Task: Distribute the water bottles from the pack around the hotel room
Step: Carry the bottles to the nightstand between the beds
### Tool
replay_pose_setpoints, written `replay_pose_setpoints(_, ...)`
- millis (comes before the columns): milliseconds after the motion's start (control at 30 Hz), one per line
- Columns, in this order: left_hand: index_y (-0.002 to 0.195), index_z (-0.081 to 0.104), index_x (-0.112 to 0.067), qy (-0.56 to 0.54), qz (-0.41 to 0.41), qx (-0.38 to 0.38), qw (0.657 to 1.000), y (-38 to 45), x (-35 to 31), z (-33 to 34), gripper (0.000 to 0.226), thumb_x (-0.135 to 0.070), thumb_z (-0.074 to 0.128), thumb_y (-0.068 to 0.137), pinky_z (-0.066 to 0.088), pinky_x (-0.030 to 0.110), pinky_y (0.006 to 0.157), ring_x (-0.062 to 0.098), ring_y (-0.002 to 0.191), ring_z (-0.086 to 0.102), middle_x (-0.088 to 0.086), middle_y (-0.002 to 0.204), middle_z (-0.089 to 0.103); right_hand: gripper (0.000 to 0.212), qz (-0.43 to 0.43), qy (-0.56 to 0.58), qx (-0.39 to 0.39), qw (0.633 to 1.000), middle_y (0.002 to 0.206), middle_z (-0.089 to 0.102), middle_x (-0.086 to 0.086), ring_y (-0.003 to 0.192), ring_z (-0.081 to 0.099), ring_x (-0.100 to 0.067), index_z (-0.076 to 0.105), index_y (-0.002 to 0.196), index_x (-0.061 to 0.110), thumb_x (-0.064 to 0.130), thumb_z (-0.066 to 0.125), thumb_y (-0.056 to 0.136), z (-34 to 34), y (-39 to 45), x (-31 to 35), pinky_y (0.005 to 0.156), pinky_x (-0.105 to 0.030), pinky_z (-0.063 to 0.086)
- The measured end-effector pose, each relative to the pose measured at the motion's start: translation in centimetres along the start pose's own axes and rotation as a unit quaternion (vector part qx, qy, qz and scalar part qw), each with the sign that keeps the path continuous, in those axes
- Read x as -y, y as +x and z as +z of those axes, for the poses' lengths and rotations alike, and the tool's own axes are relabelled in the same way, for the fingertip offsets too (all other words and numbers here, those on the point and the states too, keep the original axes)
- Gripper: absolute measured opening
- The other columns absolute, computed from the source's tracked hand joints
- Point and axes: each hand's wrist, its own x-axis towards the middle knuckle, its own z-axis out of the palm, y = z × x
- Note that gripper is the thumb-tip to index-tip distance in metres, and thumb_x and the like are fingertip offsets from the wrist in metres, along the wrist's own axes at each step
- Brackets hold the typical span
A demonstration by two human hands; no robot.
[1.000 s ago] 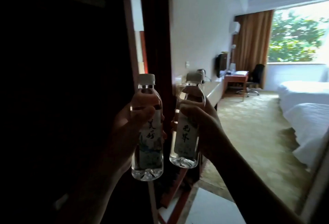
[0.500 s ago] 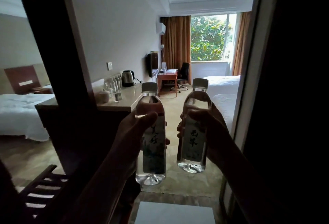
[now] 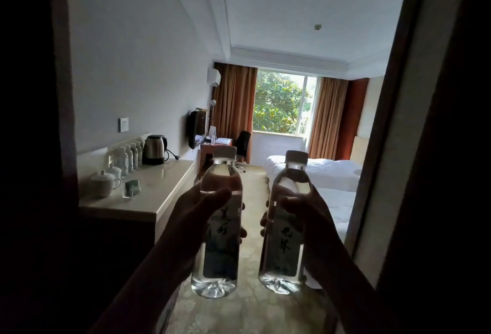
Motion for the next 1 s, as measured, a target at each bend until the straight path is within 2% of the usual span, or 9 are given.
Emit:
replay_pose_setpoints(100, 0.108, 0.062, -0.009, -0.014, -0.010, 0.006, 1.000, 5.3, 1.3, -2.3, 0.059, -0.044, 0.071, 0.061, 0.057, 0.036, 0.051, 0.033, 0.057, 0.068, 0.015, 0.085, 0.072, 0.081, 0.004, -0.013, -0.019, 1.000, 0.083, 0.067, -0.016, 0.068, 0.069, -0.031, 0.050, 0.126, -0.004, 0.034, 0.078, 0.060, 0.0, 4.8, -1.6, 0.062, -0.038, 0.058)
replay_pose_setpoints(200, 0.107, 0.062, -0.010, -0.020, -0.027, 0.020, 0.999, 10.0, 3.5, -3.7, 0.047, -0.037, 0.070, 0.069, 0.057, 0.036, 0.050, 0.032, 0.056, 0.068, 0.016, 0.084, 0.070, 0.079, 0.023, -0.017, -0.043, 0.999, 0.083, 0.069, -0.016, 0.065, 0.071, -0.028, 0.050, 0.127, -0.005, 0.034, 0.077, 0.063, -1.2, 9.2, -3.5, 0.057, -0.034, 0.058)
replay_pose_setpoints(400, 0.104, 0.065, -0.012, -0.022, -0.018, 0.049, 0.998, 20.4, 9.0, -4.9, 0.050, -0.042, 0.071, 0.065, 0.056, 0.037, 0.052, 0.035, 0.057, 0.066, 0.018, 0.087, 0.070, 0.066, 0.032, -0.019, -0.083, 0.996, 0.076, 0.071, -0.011, 0.060, 0.070, -0.027, 0.052, 0.127, 0.003, 0.025, 0.072, 0.068, -5.8, 18.6, -8.2, 0.052, -0.032, 0.057)
replay_pose_setpoints(533, 0.108, 0.060, -0.005, -0.013, -0.016, 0.026, 0.999, 29.0, 13.8, -4.7, 0.059, -0.042, 0.072, 0.063, 0.056, 0.037, 0.050, 0.034, 0.054, 0.066, 0.018, 0.084, 0.070, 0.075, 0.021, -0.022, -0.078, 0.997, 0.076, 0.072, -0.010, 0.061, 0.071, -0.027, 0.054, 0.124, 0.007, 0.030, 0.079, 0.056, -10.5, 26.7, -11.7, 0.053, -0.031, 0.057)
replay_pose_setpoints(667, 0.113, 0.057, 0.004, 0.016, -0.033, 0.017, 0.999, 38.4, 18.5, -4.1, 0.074, -0.048, 0.069, 0.062, 0.056, 0.036, 0.053, 0.034, 0.057, 0.067, 0.016, 0.074, 0.069, 0.078, 0.004, -0.034, -0.060, 0.998, 0.074, 0.072, -0.006, 0.061, 0.071, -0.024, 0.052, 0.122, 0.007, 0.036, 0.078, 0.055, -15.7, 35.8, -14.5, 0.055, -0.030, 0.057)
replay_pose_setpoints(733, 0.112, 0.058, 0.005, 0.024, -0.040, 0.015, 0.999, 42.9, 20.2, -3.8, 0.076, -0.050, 0.069, 0.061, 0.056, 0.037, 0.054, 0.034, 0.059, 0.067, 0.016, 0.076, 0.069, 0.066, 0.001, -0.037, -0.051, 0.998, 0.073, 0.071, -0.004, 0.061, 0.071, -0.022, 0.055, 0.119, 0.012, 0.031, 0.077, 0.060, -17.8, 40.4, -15.6, 0.055, -0.029, 0.057)
replay_pose_setpoints(800, 0.109, 0.059, 0.005, 0.037, -0.032, 0.011, 0.999, 47.4, 21.4, -3.9, 0.075, -0.051, 0.068, 0.060, 0.055, 0.036, 0.053, 0.034, 0.058, 0.067, 0.015, 0.075, 0.070, 0.046, -0.009, -0.038, -0.041, 0.998, 0.073, 0.070, -0.003, 0.061, 0.070, -0.021, 0.064, 0.104, 0.025, 0.032, 0.075, 0.060, -19.3, 45.0, -16.4, 0.055, -0.028, 0.056)
replay_pose_setpoints(867, 0.108, 0.058, 0.007, 0.052, -0.027, 0.011, 0.998, 51.8, 22.6, -4.3, 0.074, -0.051, 0.066, 0.062, 0.055, 0.035, 0.051, 0.034, 0.057, 0.068, 0.014, 0.072, 0.070, 0.031, -0.012, -0.045, -0.042, 0.998, 0.072, 0.070, -0.003, 0.062, 0.070, -0.020, 0.065, 0.094, 0.030, 0.030, 0.072, 0.064, -20.7, 49.3, -17.7, 0.055, -0.027, 0.057)
replay_pose_setpoints(1000, 0.108, 0.060, 0.002, 0.067, -0.036, -0.005, 0.997, 59.5, 25.7, -6.3, 0.070, -0.052, 0.063, 0.064, 0.055, 0.033, 0.051, 0.032, 0.058, 0.070, 0.012, 0.073, 0.071, 0.036, -0.003, -0.051, -0.043, 0.998, 0.075, 0.071, -0.003, 0.062, 0.071, -0.022, 0.060, 0.104, 0.021, 0.027, 0.064, 0.069, -23.5, 57.4, -21.1, 0.054, -0.027, 0.056)
